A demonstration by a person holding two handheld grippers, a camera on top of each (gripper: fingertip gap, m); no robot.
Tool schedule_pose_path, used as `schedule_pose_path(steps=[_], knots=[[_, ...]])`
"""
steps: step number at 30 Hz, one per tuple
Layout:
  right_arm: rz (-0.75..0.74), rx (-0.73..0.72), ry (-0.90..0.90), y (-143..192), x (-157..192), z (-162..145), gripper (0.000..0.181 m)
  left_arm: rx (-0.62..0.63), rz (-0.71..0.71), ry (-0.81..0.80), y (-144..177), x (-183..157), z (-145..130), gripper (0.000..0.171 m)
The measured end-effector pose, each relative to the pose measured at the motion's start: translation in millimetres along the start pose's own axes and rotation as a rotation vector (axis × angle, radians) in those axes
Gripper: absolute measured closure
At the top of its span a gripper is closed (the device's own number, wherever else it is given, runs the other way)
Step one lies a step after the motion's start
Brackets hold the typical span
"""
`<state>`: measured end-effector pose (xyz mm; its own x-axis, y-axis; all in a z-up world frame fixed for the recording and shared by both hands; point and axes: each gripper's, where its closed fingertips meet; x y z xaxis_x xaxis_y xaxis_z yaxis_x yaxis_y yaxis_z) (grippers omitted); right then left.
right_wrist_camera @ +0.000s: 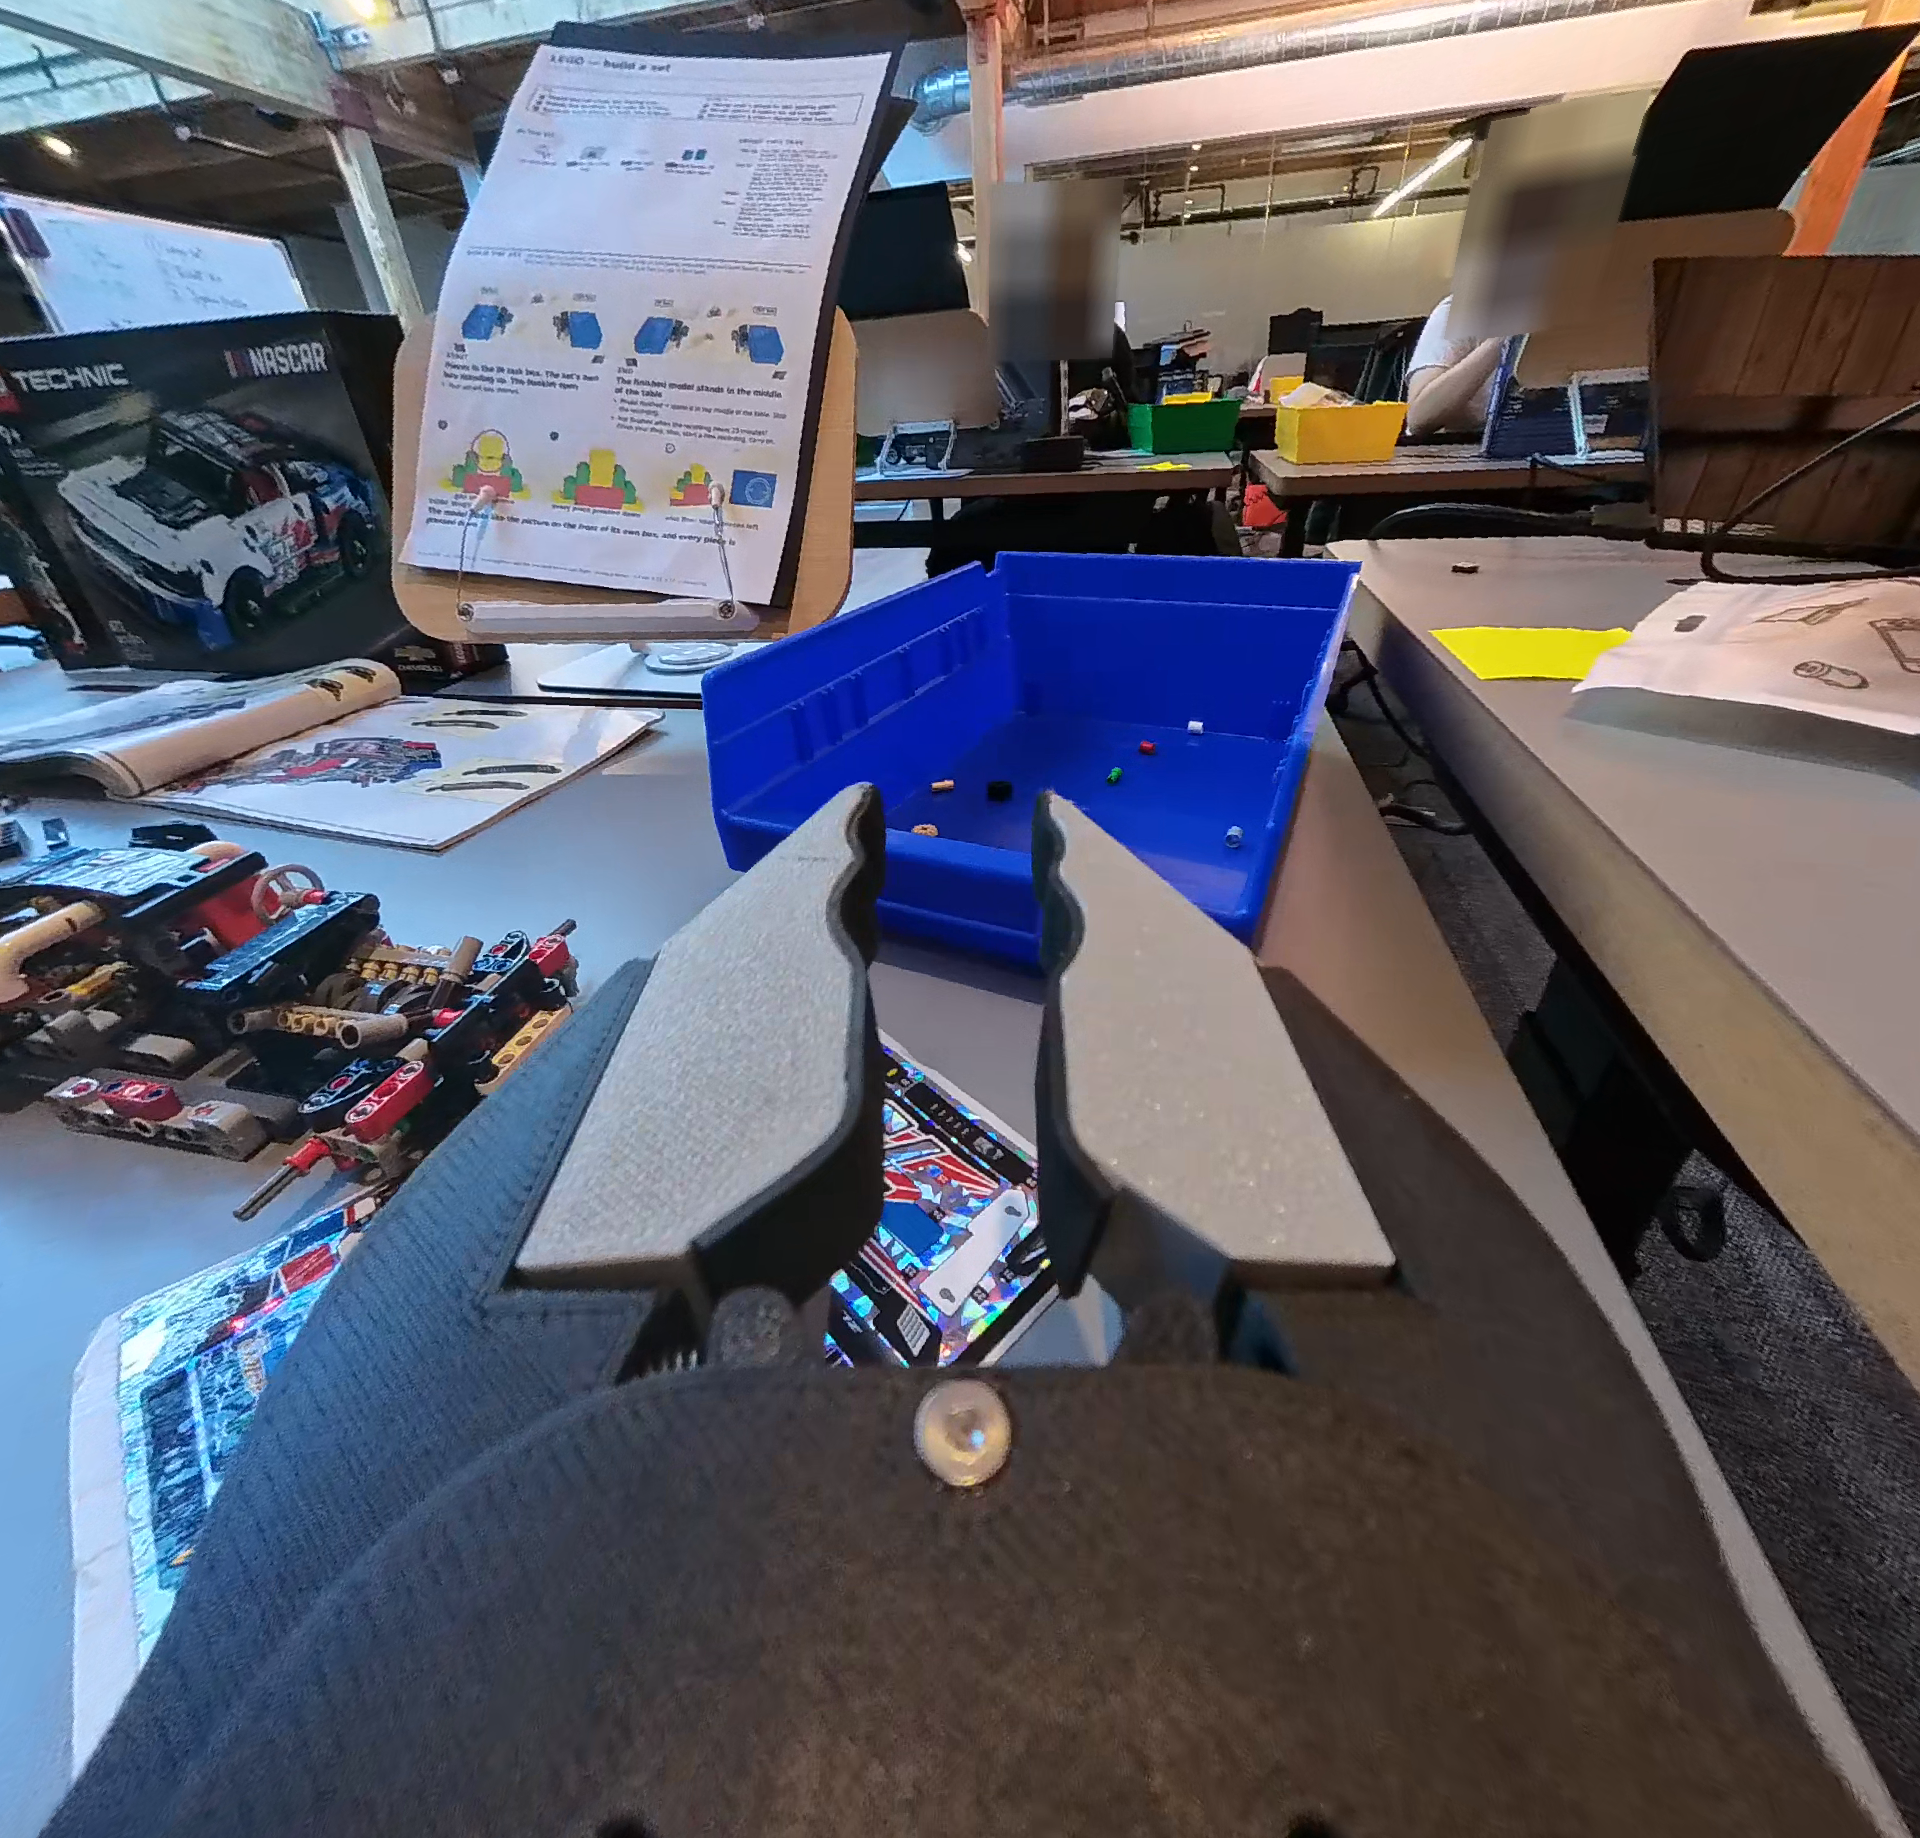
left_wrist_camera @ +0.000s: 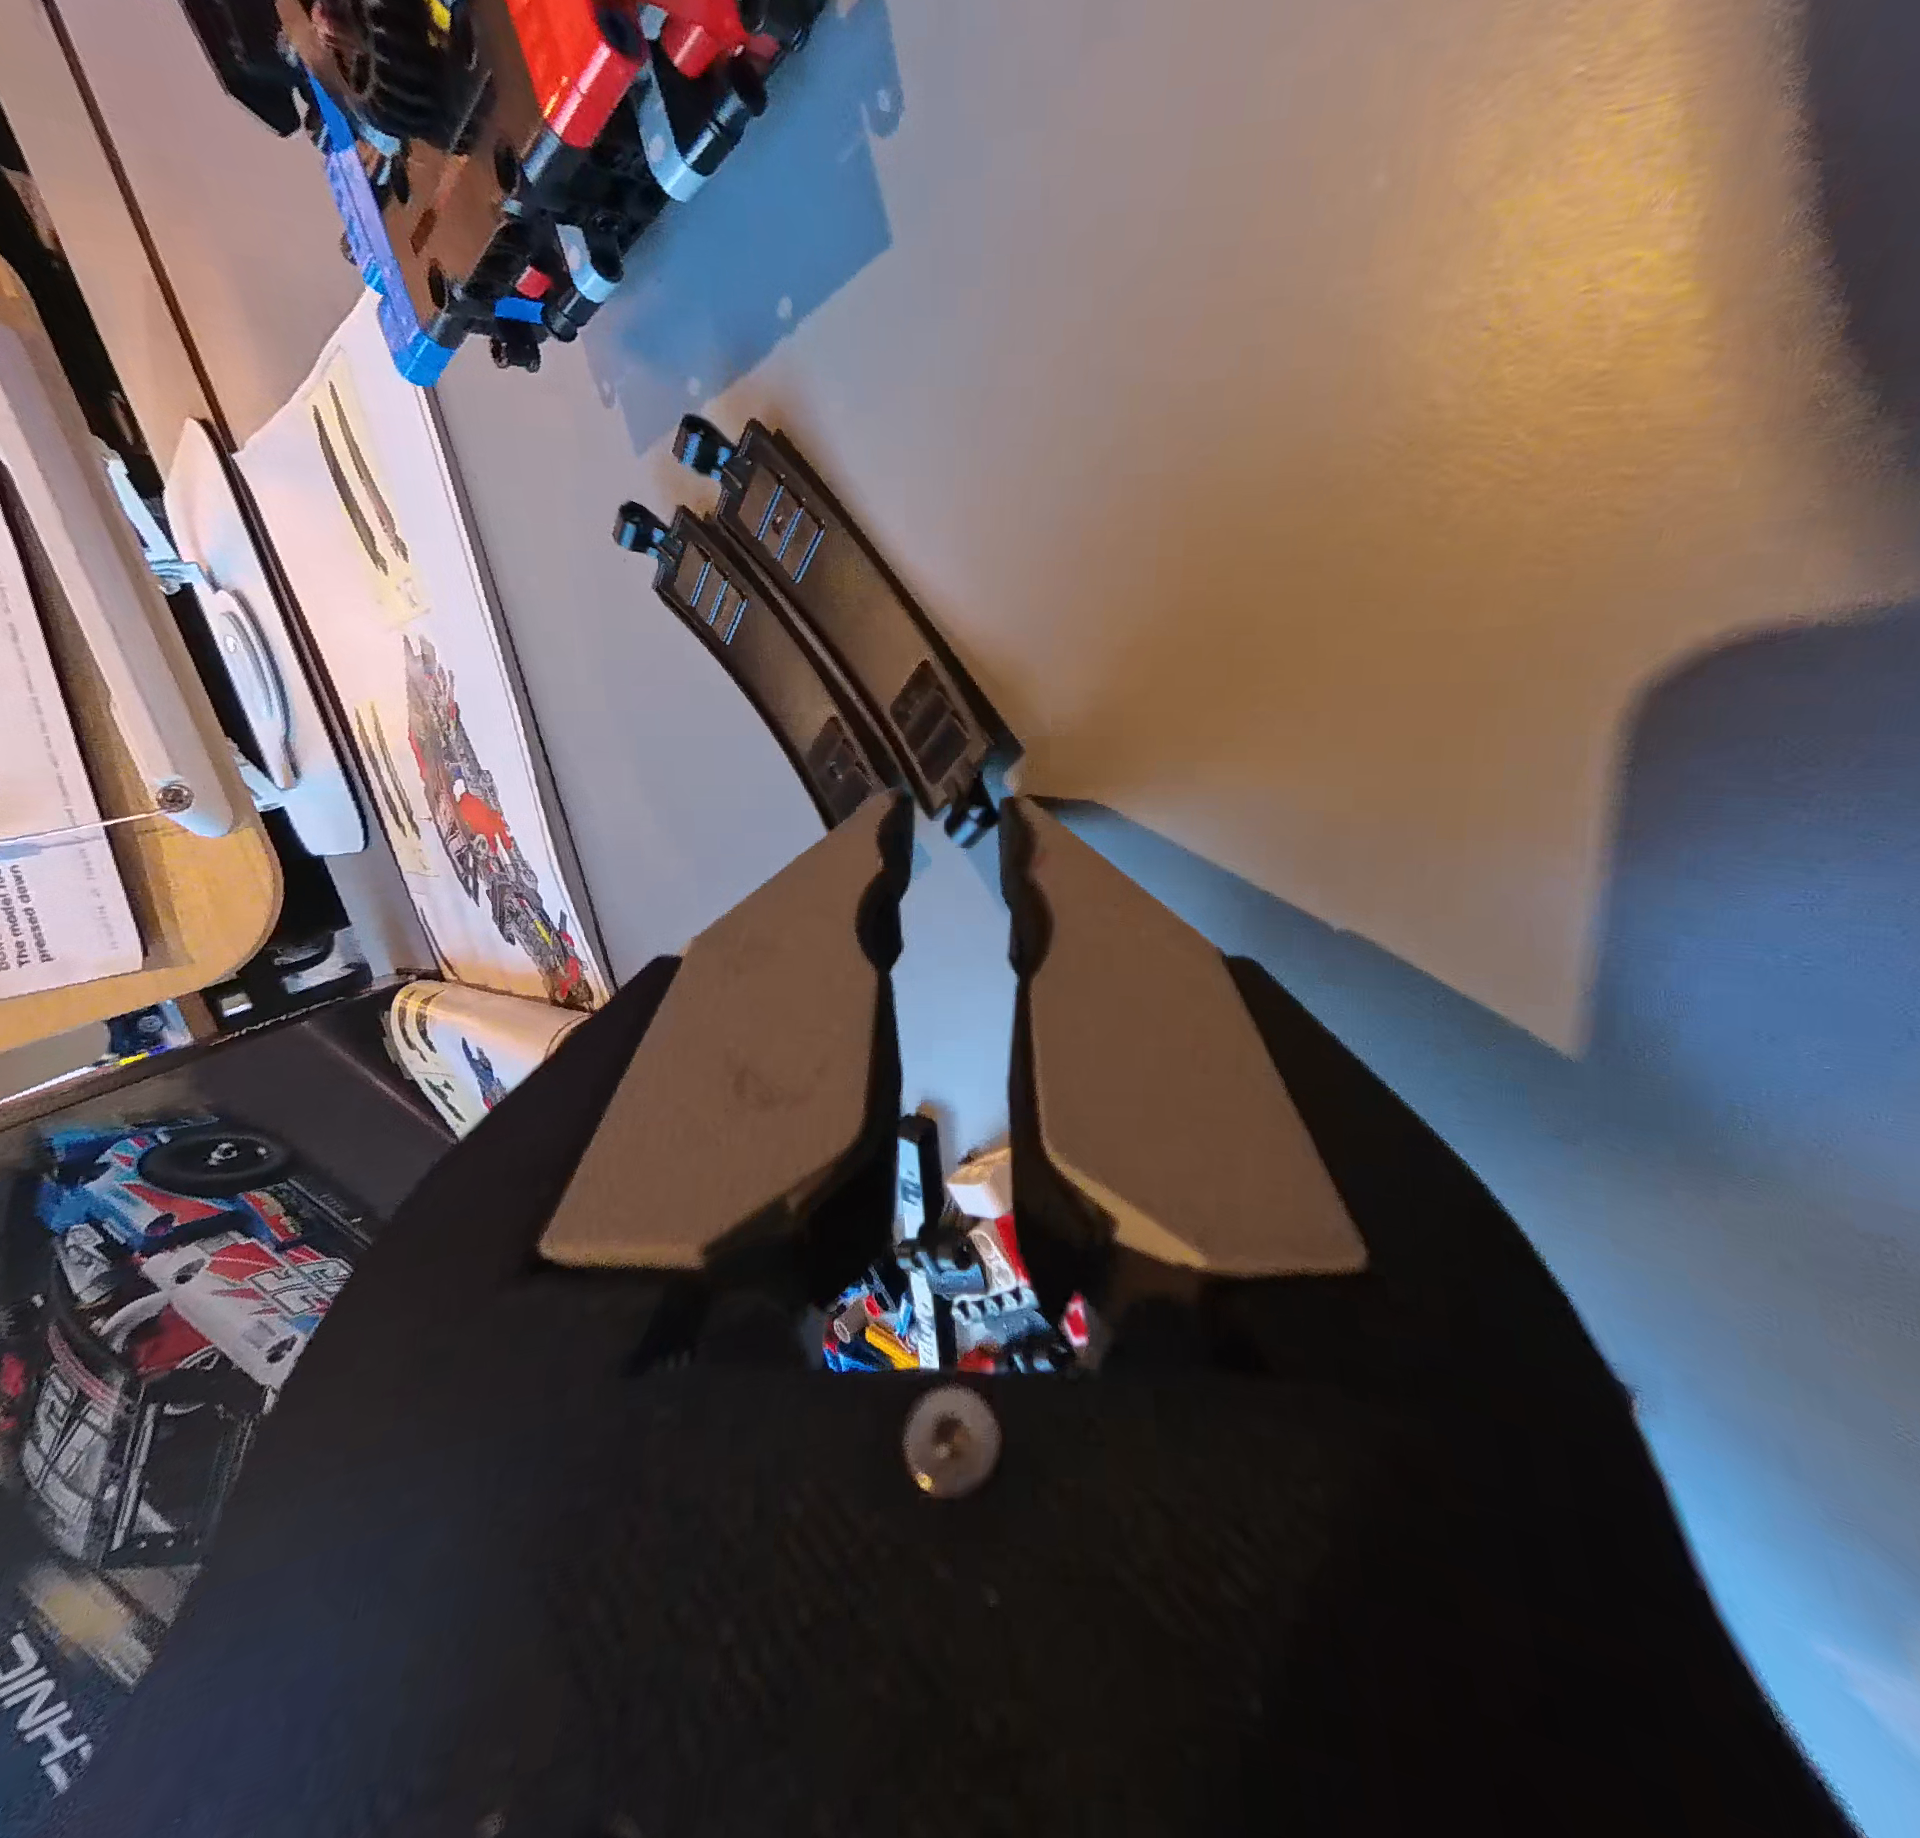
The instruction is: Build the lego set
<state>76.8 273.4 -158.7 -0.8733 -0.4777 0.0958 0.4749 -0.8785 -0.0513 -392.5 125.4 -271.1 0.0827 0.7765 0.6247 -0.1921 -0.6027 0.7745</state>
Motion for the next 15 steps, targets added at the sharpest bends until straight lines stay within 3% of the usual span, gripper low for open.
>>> schedule_pose_path(steps=[4, 7, 9, 11, 15], knots=[[-0.001, -0.011, -0.010, 1.9, -0.9, 1.6, 0.157, 0.024, 0.030, 0.002, -2.2, 1.0, -5.1, 0.164], [0.004, -0.014, 0.003, 2.7, 1.3, 2.6, 0.157, -0.051, -0.001, 0.161, 6.1, -4.0, 5.3, 0.165], [0.017, -0.019, 0.044, 3.1, 7.8, 5.0, 0.158, -0.166, -0.051, 0.391, 16.5, -5.8, 19.9, 0.165], [0.069, -0.024, 0.116, 3.6, 26.6, 8.5, 0.158, -0.353, -0.210, 0.738, 31.7, -9.7, 43.0, 0.165], [0.284, 0.058, 0.288, 1.1, 108.4, 0.8, 0.156, -0.648, -0.561, 1.462, 55.6, -5.8, 59.1, 0.165]])
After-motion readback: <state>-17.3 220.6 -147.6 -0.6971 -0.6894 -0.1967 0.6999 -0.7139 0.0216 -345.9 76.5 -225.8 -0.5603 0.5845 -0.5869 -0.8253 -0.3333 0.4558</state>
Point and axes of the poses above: each gripper's, where its closed fingertips meet, y back along the fingers, z out of its top, x = y × z across the jaws, and after that the axes turned 2 degrees about -y, right-handed
